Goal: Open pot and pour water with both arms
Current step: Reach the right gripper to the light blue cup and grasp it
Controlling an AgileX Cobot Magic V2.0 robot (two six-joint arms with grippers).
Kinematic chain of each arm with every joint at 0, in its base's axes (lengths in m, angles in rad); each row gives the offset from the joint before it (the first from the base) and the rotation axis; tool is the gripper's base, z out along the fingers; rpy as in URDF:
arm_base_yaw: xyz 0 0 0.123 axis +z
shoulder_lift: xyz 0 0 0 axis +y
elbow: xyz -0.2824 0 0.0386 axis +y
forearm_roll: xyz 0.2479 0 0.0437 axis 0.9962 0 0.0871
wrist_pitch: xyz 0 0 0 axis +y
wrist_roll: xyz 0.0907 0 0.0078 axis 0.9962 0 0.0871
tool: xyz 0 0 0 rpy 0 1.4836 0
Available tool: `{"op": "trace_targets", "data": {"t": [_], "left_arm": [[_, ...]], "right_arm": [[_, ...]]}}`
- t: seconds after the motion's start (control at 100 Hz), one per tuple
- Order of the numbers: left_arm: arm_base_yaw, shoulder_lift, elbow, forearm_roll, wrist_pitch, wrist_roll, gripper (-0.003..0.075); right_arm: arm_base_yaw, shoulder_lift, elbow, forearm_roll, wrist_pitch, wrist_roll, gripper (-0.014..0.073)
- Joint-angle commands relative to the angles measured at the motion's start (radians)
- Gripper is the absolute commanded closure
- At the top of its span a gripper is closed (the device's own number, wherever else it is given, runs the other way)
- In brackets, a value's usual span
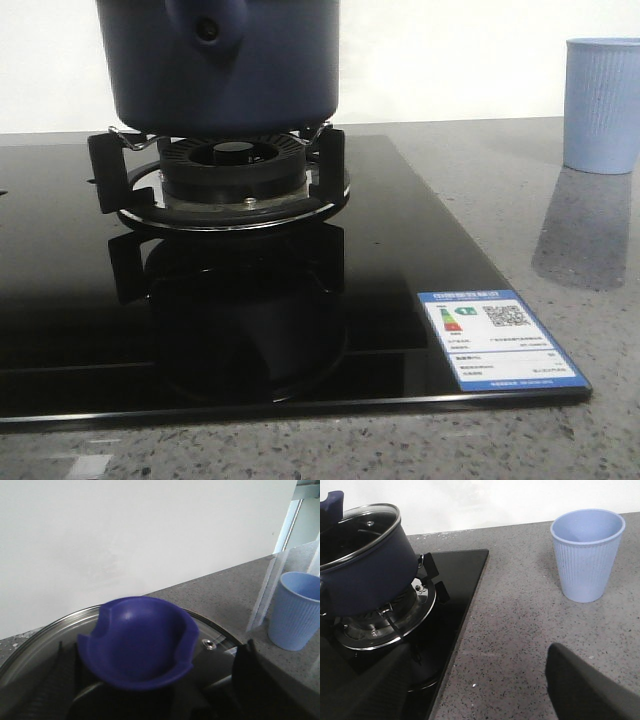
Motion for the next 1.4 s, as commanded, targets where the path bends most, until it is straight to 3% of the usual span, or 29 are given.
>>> {"op": "trace_targets", "data": {"t": [0.0,0.65,0.97,1.22,1.39], "left_arm": [[-0.001,-0.007,-0.056,0.004,-0.093,0.001,0.0153],[0.028,0.025,-0.062,0.004,-0.123,0.001,0.0158],[0.028,0.025,-0.062,0.025,-0.123,0.001,0.0351],[0.028,0.004,-0.063,0.025,-0.123,0.001,0.0369],[0.039,-0.033,-0.063,0.027,-0.123,0.001,0.0369]], "right_arm": [[0.001,0.014,-0.035,0.017,-0.058,-0.012,0.0089],[0.001,0.014,-0.035,0.017,-0.058,-0.012,0.0089],[0.001,0.014,-0.035,0.017,-0.058,-0.012,0.0089],[0.001,0.014,-0.033,-0.007,-0.059,-0.012,0.0088],[0.001,0.014,-0.016,-0.099,-0.104,-0.012,0.0088]]}}
